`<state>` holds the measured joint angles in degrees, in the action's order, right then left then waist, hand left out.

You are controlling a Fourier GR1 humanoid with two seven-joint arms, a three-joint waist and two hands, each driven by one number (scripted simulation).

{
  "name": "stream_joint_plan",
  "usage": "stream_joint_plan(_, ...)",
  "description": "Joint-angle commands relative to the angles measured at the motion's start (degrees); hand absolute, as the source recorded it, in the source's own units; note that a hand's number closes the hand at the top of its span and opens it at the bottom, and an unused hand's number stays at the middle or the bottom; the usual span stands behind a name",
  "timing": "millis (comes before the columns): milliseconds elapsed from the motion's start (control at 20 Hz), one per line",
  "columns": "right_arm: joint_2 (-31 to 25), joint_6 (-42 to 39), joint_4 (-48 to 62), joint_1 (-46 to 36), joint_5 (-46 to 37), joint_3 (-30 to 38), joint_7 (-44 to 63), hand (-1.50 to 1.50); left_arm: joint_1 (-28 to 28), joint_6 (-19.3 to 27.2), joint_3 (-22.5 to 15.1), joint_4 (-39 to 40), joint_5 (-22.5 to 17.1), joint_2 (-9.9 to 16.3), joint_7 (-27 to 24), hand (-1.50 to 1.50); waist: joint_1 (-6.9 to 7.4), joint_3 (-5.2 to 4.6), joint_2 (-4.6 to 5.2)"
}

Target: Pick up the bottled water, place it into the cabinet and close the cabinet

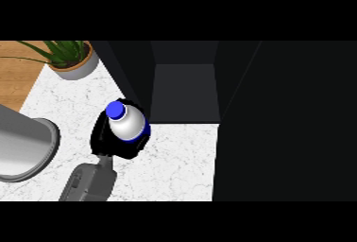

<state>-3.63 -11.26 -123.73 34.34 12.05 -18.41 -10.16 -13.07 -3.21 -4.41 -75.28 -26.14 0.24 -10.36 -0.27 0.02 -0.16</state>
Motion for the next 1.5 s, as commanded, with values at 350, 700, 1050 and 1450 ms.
stream_joint_plan(350,-2.59,-2.42,3.25,-0.24,3.33,2.61,-1.60,-1.50,-16.84,20.69,-9.45,2.36,2.93,-0.21,3.98,1.50,-0.97,0.03,0.14)
stream_joint_plan(700,-0.43,0.25,2.96,-4.03,1.95,1.02,0.68,-1.50,-26.90,24.20,-7.09,13.32,7.21,-0.21,2.74,1.50,-1.38,-0.02,0.51)
stream_joint_plan(1050,-1.10,-0.11,1.82,-3.07,1.83,0.06,1.33,-1.50,-29.39,33.11,-10.96,15.90,10.34,-0.21,2.58,1.50,-2.64,-0.02,0.68)
stream_joint_plan(1450,-2.15,-2.51,3.86,-2.27,4.33,1.88,-1.15,-1.50,-30.90,38.08,-11.05,18.70,14.18,2.43,6.63,1.50,-4.56,0.05,0.93)
